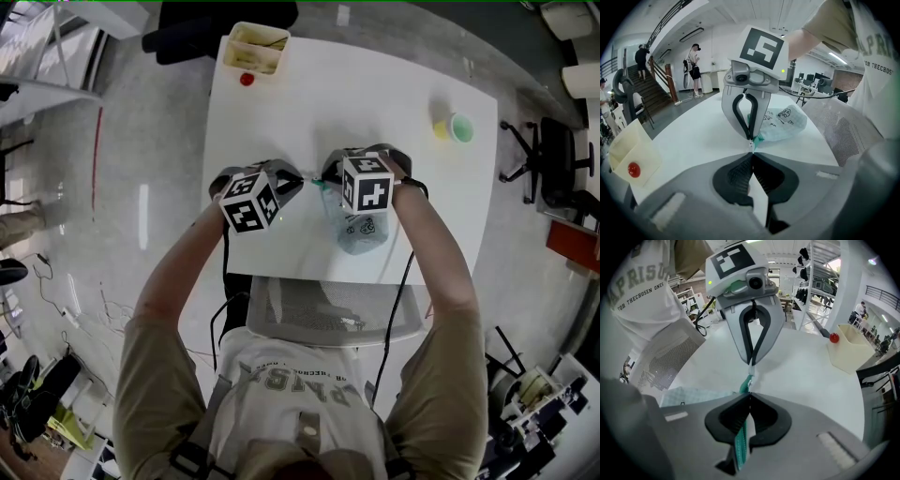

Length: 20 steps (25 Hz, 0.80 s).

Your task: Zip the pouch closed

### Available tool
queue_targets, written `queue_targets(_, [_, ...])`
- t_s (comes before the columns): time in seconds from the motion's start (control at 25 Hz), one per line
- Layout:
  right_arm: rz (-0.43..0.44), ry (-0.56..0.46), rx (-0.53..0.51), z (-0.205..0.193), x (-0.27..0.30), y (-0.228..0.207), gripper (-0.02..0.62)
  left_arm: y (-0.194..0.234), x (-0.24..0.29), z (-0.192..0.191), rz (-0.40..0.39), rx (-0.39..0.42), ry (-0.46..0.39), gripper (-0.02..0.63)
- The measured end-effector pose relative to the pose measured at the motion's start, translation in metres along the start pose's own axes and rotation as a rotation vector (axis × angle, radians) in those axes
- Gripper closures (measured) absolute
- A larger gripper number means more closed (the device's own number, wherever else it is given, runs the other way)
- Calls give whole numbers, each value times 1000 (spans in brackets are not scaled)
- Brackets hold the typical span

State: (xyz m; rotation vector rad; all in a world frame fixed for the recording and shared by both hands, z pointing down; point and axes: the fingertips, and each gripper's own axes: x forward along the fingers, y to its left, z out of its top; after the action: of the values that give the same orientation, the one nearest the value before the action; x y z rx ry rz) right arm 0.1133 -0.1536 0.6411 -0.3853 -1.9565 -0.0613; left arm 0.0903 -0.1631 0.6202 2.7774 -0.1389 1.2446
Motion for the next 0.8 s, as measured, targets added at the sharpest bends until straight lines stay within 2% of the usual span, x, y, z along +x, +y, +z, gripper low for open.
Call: queue_targets(0.8, [-21, 75, -3, -27, -2, 7, 592, -10, 4, 0, -38, 19, 17, 595])
